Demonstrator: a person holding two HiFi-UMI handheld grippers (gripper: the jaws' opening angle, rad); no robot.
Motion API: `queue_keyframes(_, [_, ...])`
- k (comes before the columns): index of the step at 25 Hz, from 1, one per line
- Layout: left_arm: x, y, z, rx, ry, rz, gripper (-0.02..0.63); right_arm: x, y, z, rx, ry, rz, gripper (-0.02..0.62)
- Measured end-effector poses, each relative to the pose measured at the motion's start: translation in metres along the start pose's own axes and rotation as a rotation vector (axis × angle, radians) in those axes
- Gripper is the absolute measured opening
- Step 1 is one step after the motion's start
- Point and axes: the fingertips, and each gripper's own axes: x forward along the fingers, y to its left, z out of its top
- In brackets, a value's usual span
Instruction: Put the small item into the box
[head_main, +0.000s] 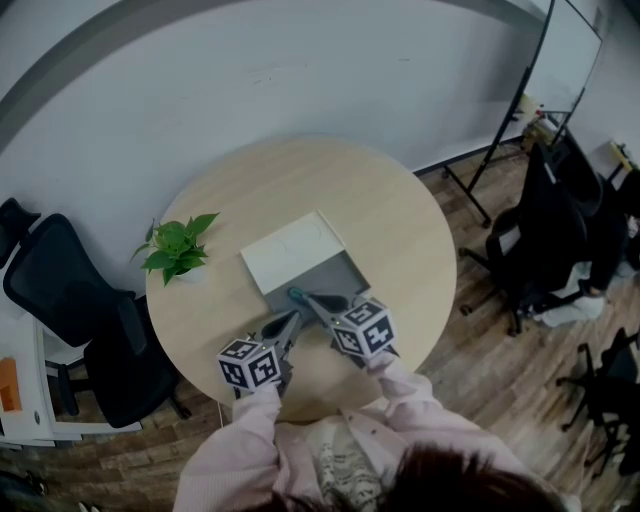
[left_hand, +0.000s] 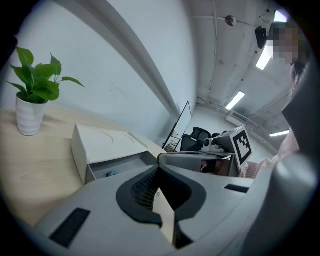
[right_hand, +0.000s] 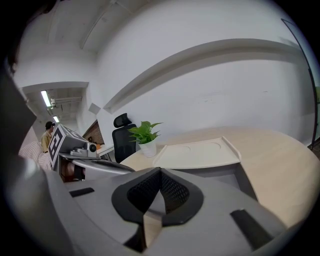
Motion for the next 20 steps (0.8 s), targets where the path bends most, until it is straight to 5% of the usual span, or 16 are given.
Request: queue_keyframes(20, [0.001, -0.013, -0.001, 0.054, 0.004, -0.019, 0.009, -0.017, 0.011, 0.002, 0.009, -0.097, 0.05, -0.005])
